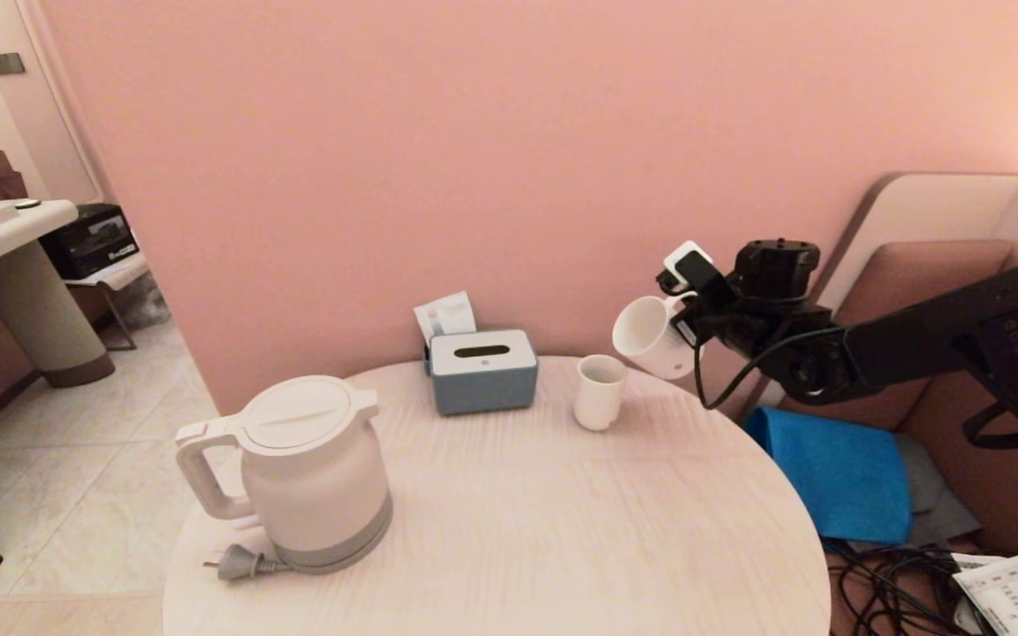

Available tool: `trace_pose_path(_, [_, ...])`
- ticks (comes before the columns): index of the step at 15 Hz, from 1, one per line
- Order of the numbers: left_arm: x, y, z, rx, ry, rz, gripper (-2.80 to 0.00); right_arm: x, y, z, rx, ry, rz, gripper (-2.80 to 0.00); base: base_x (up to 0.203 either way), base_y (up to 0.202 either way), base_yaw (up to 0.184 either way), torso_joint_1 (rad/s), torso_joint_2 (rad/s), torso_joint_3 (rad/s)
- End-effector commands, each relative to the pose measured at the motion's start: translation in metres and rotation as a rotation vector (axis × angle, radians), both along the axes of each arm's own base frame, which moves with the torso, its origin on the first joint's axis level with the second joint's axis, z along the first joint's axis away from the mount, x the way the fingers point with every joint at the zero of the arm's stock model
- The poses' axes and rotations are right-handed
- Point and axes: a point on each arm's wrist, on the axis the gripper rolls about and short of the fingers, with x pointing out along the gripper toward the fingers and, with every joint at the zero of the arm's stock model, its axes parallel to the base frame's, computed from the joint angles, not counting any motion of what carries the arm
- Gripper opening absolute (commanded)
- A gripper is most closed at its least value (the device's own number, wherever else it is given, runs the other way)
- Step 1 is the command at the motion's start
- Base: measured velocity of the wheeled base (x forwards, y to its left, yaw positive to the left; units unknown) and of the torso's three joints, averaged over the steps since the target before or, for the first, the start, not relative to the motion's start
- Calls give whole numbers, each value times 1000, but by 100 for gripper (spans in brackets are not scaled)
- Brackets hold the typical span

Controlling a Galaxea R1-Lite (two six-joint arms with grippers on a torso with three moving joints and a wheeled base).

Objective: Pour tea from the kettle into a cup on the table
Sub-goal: Pour water into another cup

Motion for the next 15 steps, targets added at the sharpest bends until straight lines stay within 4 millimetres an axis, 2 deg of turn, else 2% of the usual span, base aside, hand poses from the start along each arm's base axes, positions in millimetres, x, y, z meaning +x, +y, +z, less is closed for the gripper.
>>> trace_pose_path(1, [0, 0, 0, 0, 2, 1, -280, 3, 3, -3, -15, -2, 4, -280, 0, 0, 0, 0, 0, 0])
trace_pose_path(11, [0, 0, 0, 0, 1, 1, -280, 8, 5, 4, -202, -34, 10, -280, 0, 0, 0, 0, 0, 0])
trace_pose_path(15, [0, 0, 0, 0, 0, 1, -280, 10, 17, 3, -245, -40, 23, -280, 0, 0, 0, 0, 0, 0])
